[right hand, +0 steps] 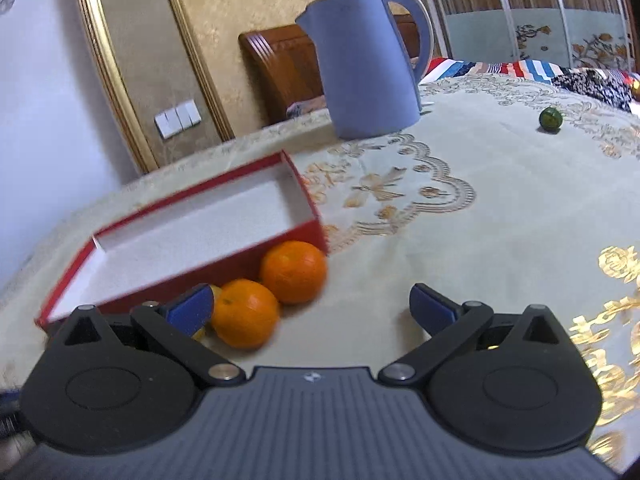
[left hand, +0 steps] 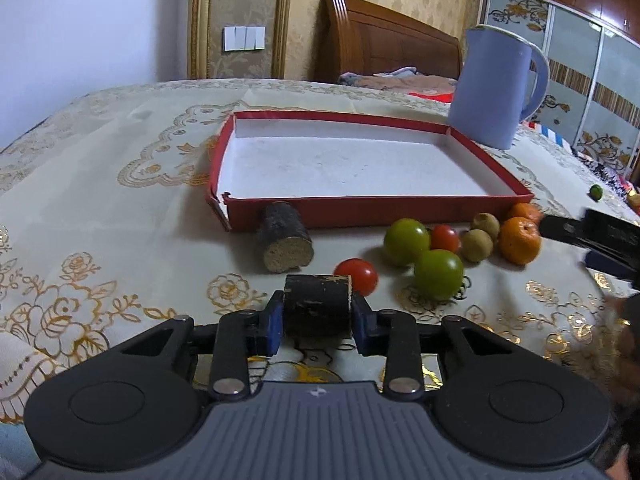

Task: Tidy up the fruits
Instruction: 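Close the left gripper on the small dark block, then lift the dark block with the left gripper while the right gripper grasps a tangerine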

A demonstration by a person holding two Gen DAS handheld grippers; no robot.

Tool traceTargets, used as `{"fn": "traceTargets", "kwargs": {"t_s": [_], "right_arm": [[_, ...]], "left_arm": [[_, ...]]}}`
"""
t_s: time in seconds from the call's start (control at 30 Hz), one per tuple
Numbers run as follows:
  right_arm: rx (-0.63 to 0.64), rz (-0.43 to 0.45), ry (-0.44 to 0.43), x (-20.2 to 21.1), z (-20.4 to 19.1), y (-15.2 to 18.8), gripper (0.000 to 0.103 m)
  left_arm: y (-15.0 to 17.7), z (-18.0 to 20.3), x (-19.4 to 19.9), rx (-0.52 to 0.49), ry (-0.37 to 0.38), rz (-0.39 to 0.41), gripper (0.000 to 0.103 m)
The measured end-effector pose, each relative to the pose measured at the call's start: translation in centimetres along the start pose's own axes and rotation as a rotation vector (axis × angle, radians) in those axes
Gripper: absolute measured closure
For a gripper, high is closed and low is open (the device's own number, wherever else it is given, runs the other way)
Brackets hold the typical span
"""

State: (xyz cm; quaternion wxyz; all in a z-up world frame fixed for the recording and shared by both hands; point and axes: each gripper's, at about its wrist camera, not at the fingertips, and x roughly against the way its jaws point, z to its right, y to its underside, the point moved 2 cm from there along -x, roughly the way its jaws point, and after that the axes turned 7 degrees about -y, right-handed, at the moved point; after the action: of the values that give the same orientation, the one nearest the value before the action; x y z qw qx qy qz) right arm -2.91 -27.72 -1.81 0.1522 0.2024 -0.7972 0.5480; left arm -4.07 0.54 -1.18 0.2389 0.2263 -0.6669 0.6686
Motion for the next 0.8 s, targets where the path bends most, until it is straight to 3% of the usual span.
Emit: {"fn": "traceTargets", "kwargs": {"t_s": [0.17,0.33,0.47,0.53,0.6,0.73,0.8], "right_arm": [[0.060,-0.035,0.009,0.7,1.3,-0.2,0.000],[0.157,-0.070,-0.017,0.2,-0.1,0.3,0.000],[0.246,-0.098,-0.052,-0.8,-2.0,0.5,0.011],[0.248,-0.121,-0.090,-1.3,-2.6,0.4,0.022],[0.242,-0.144,-0.121,-2.1,-2.9,0.4,0.026],[0.278,-0.147,-0.121,-2.9,-4.0,0.5,0.035],[0.302,-0.150,-0.109,-3.0,-4.5,0.5,0.047]], "left_arm": [[0.0,0.4,0.0,-0.017,-0.010,0.015,0.070],[0.2,0.5,-0.1,-0.030,-0.018,0.022,0.070],[0.2,0.4,-0.1,-0.027,-0.011,0.023,0.070],[0.3,0.4,-0.1,-0.032,-0.009,0.027,0.070],[0.4,0.4,-0.1,-0.034,-0.008,0.031,0.070],[0.5,0.3,-0.1,-0.033,0.000,0.036,0.070],[0.5,0.2,-0.1,-0.032,0.002,0.036,0.070]]}}
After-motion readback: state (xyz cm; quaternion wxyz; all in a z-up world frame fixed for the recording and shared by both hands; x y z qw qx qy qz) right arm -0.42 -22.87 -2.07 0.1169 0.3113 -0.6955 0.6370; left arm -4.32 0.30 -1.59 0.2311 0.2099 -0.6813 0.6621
